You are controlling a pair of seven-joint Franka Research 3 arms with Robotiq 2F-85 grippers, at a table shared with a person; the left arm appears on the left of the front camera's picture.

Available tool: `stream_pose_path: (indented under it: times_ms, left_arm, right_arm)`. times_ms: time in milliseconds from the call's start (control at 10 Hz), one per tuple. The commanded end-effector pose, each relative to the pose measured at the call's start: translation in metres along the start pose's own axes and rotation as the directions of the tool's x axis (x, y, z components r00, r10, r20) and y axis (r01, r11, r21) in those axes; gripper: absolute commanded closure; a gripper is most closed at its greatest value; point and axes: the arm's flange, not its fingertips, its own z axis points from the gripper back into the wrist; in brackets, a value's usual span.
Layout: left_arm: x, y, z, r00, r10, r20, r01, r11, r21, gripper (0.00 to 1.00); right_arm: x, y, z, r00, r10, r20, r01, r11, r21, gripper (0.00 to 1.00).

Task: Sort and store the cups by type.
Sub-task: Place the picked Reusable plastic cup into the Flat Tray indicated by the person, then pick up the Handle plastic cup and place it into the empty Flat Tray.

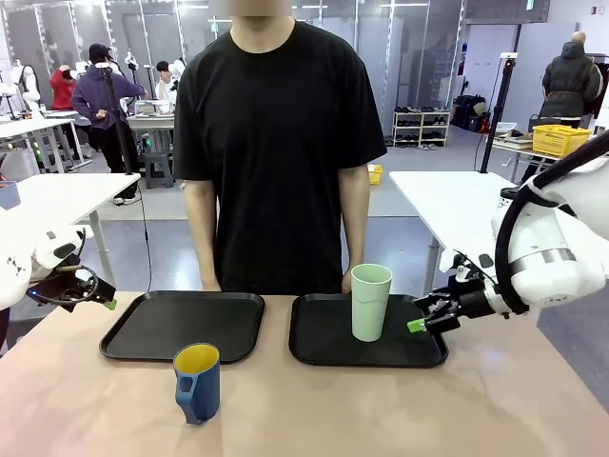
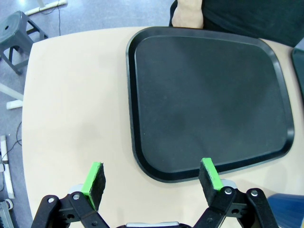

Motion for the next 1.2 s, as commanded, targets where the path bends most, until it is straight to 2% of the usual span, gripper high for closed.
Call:
stream_pose_path:
  times_ms: [0,200,400,500,700,800,1100]
  left_arm:
    - [0.001,0.000,0.001,1.000,0.000,0.002,0.000,1.000,-0.001,0.00]
    - [0.001,0.000,0.001,1.000,0.000,0.002,0.000,1.000,-0.001,0.00]
    - [0.001,0.000,0.001,1.000,0.000,0.002,0.000,1.000,-0.001,0.00]
    - [0.001,0.000,0.001,1.000,0.000,0.002,0.000,1.000,-0.001,0.00]
    - [0.001,0.000,0.001,1.000,0.000,0.002,0.000,1.000,-0.001,0.00]
    - [0.001,0.000,0.001,1.000,0.000,0.002,0.000,1.000,-0.001,0.00]
    - [0.001,0.000,0.001,1.000,0.000,0.002,0.000,1.000,-0.001,0.00]
  right_arm:
    - [0.021,0.024,0.017,0.988,-0.037,-0.151,0.028,0.998,-0.060,0.00]
    - [0.032,0.035,0.035,0.958,-0.048,-0.282,0.006,0.989,-0.148,0.00]
    - [0.043,0.045,0.050,0.929,-0.060,-0.365,-0.018,0.979,-0.204,0.00]
    - [0.048,0.048,0.057,0.907,-0.022,-0.420,-0.075,0.974,-0.212,0.00]
    - [0.049,0.047,0.063,0.897,0.035,-0.442,-0.111,0.983,-0.147,0.00]
    - [0.040,0.044,0.056,0.920,0.015,-0.392,-0.099,0.976,-0.195,0.00]
    - [0.040,0.044,0.056,0.920,0.015,-0.392,-0.099,0.976,-0.195,0.00]
